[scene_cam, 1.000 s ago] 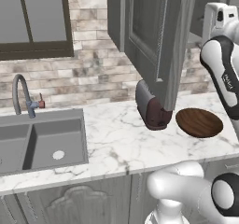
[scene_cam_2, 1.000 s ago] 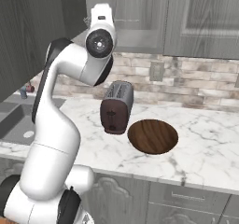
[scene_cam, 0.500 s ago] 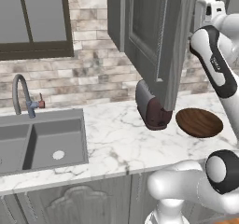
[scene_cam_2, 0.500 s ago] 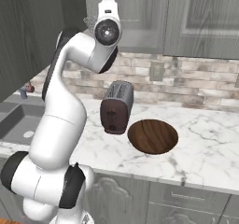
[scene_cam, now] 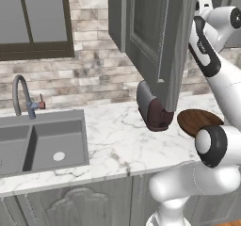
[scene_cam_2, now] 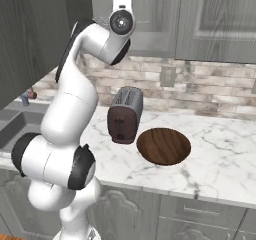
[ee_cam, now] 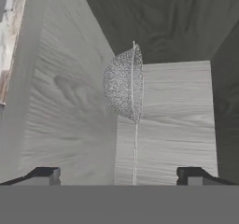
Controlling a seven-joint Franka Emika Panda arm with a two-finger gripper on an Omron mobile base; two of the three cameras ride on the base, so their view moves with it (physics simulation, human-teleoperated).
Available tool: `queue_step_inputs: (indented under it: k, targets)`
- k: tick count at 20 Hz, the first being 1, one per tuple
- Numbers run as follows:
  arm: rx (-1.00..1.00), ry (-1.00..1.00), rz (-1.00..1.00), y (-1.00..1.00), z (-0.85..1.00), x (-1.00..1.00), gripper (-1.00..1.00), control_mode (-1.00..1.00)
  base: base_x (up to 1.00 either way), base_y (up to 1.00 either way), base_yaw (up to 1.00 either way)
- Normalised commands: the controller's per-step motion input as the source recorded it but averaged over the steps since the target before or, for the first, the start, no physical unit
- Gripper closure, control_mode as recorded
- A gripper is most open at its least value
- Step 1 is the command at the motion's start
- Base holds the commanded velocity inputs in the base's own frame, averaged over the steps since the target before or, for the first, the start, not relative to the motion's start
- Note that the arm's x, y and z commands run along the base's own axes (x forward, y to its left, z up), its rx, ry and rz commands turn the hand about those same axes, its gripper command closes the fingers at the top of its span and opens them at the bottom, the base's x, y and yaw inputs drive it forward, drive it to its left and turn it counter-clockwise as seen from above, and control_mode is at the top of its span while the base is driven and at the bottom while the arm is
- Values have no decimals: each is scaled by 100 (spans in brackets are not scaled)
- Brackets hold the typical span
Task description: Open the cabinet and setup a tea strainer by placing it in the bowl upright.
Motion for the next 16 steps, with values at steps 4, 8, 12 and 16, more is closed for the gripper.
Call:
queue_step_inputs:
  k: [4, 8, 12, 16]
  targets:
    - [0, 1, 1, -18, 11, 53, -100, -100, 0, 0, 0]
    - [0, 0, 3, -19, 4, 46, -100, -100, 0, 0, 0]
    - [0, 0, 3, -2, 0, 43, -100, -100, 0, 0, 0]
    - [0, 0, 2, 0, 0, 23, -100, -100, 0, 0, 0]
